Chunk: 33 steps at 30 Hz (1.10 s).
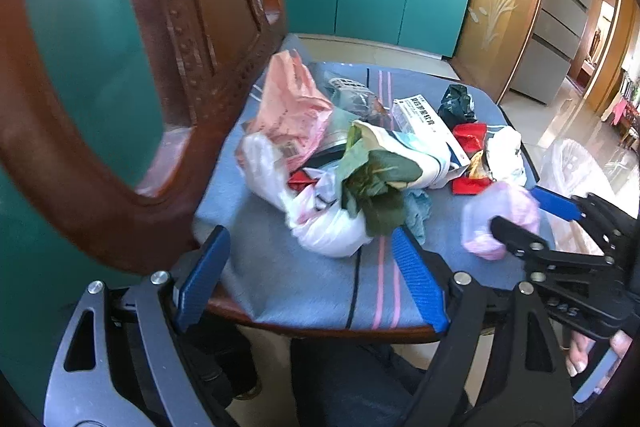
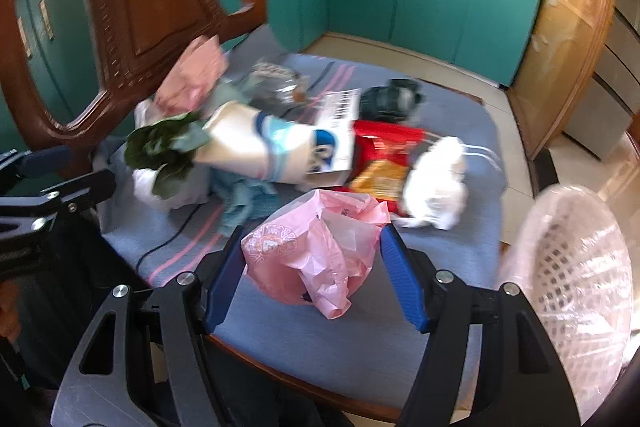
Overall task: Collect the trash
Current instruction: 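Grasp the green leafy vegetable with the left tool while the right tool grasps the pink plastic bag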
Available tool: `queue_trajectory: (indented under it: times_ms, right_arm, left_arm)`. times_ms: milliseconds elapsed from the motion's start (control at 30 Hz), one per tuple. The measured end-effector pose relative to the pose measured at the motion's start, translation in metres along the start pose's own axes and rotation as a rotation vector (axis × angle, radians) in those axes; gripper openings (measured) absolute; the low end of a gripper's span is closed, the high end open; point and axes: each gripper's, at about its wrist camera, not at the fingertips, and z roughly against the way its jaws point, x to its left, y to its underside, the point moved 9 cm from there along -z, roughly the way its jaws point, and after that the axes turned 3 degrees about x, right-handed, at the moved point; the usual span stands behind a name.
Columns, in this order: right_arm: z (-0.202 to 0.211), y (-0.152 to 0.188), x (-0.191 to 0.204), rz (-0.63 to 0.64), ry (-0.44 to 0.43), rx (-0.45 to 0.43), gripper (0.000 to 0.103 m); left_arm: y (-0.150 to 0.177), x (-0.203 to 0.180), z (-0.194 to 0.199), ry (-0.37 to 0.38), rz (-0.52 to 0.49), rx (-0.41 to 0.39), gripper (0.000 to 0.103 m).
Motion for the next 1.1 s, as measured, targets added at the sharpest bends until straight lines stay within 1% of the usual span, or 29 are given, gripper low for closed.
queue_trajectory:
  times_ms: [133, 233, 300, 333, 367, 400, 433, 467, 533, 667, 800, 867, 967, 1033, 1100]
  right_arm:
    - [0.006, 0.002, -0.019, -0.033, 0.023, -0.004, 0.067]
    - [0.007, 0.005, -0.025, -0.050, 0.029, 0.000, 0.067]
    - [0.009, 0.007, -0.027, -0.056, 0.026, 0.000, 0.067]
    - [0.011, 0.008, -0.027, -0.057, 0.025, -0.002, 0.067]
    - [0.011, 0.008, -0.027, -0.056, 0.026, -0.005, 0.067]
    - [0.013, 0.008, -0.027, -0.055, 0.026, -0.010, 0.067]
    - [0.015, 0.008, -0.028, -0.054, 0.027, -0.015, 0.067]
    - [0.016, 0.008, -0.028, -0.054, 0.028, -0.018, 0.067]
    - [0.019, 0.008, -0.029, -0.059, 0.030, -0.026, 0.067]
    - [0.025, 0.005, -0.037, -0.082, 0.033, -0.045, 0.067]
    - [0.043, -0.001, -0.050, -0.111, 0.042, -0.101, 0.067]
    - [0.054, -0.004, -0.061, -0.121, 0.067, -0.130, 0.067]
    - [0.081, -0.007, -0.093, -0.165, 0.130, -0.186, 0.067]
    - [0.098, -0.003, -0.121, -0.206, 0.186, -0.210, 0.067]
    - [0.108, 0.007, -0.150, -0.256, 0.242, -0.208, 0.067]
  left_arm:
    - [-0.017, -0.013, -0.014, 0.020, -0.025, -0.007, 0.083]
    - [-0.026, -0.022, -0.033, 0.025, -0.045, 0.017, 0.083]
    - [-0.028, -0.028, -0.049, 0.038, -0.065, 0.048, 0.063]
    - [-0.027, -0.028, -0.056, 0.045, -0.065, 0.070, 0.039]
    - [-0.026, -0.027, -0.062, 0.049, -0.051, 0.089, 0.028]
    - [-0.026, -0.027, -0.062, 0.056, -0.043, 0.087, 0.025]
    - [-0.028, -0.028, -0.061, 0.065, -0.040, 0.078, 0.020]
    - [-0.030, -0.028, -0.057, 0.075, -0.037, 0.067, 0.018]
    - [-0.031, -0.029, -0.051, 0.095, -0.030, 0.056, 0.016]
    - [-0.038, -0.026, -0.036, 0.108, -0.019, 0.012, 0.014]
    - [-0.046, -0.022, -0.016, 0.127, 0.023, -0.044, 0.014]
    - [-0.049, -0.024, 0.000, 0.148, 0.029, -0.079, 0.014]
    - [-0.057, -0.032, 0.021, 0.182, 0.017, -0.129, 0.014]
    - [-0.063, -0.048, 0.038, 0.220, -0.005, -0.163, 0.014]
    - [-0.065, -0.067, 0.050, 0.265, -0.035, -0.178, 0.014]
